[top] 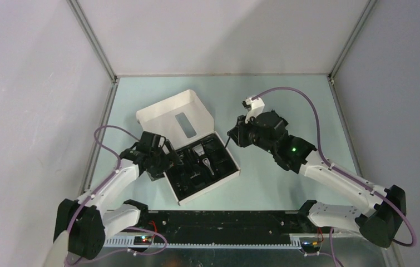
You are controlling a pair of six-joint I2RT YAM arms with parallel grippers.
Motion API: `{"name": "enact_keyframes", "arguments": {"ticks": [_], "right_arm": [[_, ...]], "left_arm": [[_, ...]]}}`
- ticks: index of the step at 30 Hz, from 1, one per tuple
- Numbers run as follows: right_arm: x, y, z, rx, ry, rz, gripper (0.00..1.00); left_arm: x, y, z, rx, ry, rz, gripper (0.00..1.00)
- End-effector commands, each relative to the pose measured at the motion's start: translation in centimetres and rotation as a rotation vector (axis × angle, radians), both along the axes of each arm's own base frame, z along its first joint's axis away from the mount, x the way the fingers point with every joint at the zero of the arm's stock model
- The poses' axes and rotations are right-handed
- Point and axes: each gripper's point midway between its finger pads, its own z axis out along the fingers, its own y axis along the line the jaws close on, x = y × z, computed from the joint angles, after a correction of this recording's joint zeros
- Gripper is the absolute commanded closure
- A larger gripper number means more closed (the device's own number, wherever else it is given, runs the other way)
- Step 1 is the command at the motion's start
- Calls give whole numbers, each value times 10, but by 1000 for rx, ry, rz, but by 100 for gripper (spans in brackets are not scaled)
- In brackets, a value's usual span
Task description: Sort the hair-cutting tools
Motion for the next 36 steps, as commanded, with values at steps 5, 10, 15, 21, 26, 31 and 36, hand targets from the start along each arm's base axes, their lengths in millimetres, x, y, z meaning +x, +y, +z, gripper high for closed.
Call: {"name": "enact_keyframes", "arguments": {"ticks": [5,10,15,21,26,31,36], "right_arm": [[2,-13,10,-6,-42,-23,100],[3,-15,7,-30,-47,-23,100],[1,-14,3,-40,-35,-15,100],[-1,-5,-10,-114,18,4,100],[-9,7,-17,-206,36,45,100],[-16,23,-31,-324,64,95,100],[-25,35,-49,-418,119,135,100]], "left_arm": [[55,-46,26,-194,-95,-61,0],[77,-64,34,-240,-114,-81,0],[82,-97,40,-292,-128,-142,0],[69,-127,35,-359,-95,-180,0],[58,-128,41,-382,-109,-180,0],[58,-101,66,-260,-227,-174,0],[65,-38,101,10,-379,-88,0]]}}
